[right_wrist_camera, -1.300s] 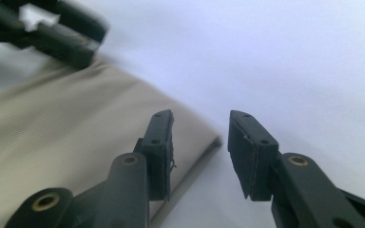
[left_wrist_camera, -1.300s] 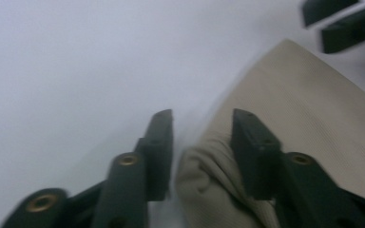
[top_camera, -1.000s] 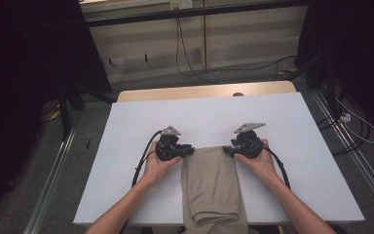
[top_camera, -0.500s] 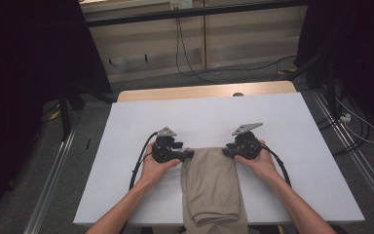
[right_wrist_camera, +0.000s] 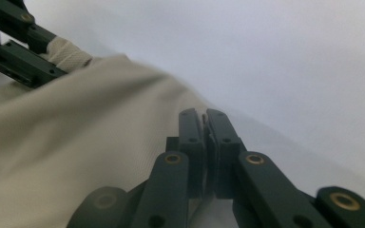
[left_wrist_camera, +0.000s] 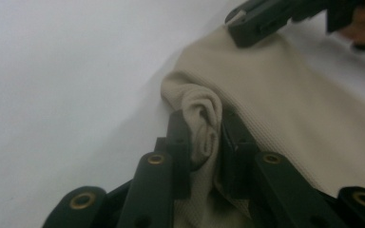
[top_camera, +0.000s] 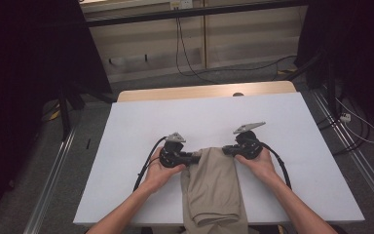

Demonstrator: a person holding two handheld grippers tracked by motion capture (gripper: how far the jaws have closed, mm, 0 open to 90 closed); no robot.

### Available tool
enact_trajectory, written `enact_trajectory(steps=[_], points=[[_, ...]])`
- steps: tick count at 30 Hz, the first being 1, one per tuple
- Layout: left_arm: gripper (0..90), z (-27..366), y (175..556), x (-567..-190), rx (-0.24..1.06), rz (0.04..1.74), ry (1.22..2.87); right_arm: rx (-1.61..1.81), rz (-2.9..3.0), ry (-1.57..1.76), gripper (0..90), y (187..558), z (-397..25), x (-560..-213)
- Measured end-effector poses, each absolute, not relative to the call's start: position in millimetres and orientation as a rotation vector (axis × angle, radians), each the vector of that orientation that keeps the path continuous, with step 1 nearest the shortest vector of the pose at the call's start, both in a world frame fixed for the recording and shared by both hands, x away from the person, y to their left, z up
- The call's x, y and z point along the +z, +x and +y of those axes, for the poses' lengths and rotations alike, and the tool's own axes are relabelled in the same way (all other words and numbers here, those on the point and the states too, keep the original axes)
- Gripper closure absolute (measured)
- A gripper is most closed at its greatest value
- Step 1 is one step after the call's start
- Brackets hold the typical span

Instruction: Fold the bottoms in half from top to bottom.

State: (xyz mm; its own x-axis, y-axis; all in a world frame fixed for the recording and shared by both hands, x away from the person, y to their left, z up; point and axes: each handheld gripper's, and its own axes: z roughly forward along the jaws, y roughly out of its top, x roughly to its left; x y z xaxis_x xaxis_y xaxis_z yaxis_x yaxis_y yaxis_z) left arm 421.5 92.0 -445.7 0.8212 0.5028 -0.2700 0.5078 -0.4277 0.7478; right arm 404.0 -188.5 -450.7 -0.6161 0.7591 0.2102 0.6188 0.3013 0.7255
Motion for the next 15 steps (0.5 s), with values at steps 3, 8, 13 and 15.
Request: enact_trajectory(steps=[3,8,13,15], points=[[77.9,97.1,429.0,-435.5,0.018,0.776,2.039,1.287,2.320,1.275,86.6,403.9,-193.8,-434.5],[77.9,99.6,443.5,-418.9,0.083,0.819,1.955,1.347,2.204,1.296,86.8,411.8,-199.4,-415.8],[77.9,97.7,461.4,-402.9,0.144,0.837,1.915,1.348,2.139,1.287,86.7,430.3,-195.8,-393.4],[77.9,97.5,471.4,-398.2,0.163,0.856,1.894,1.354,2.115,1.292,86.8,437.2,-195.6,-386.1]])
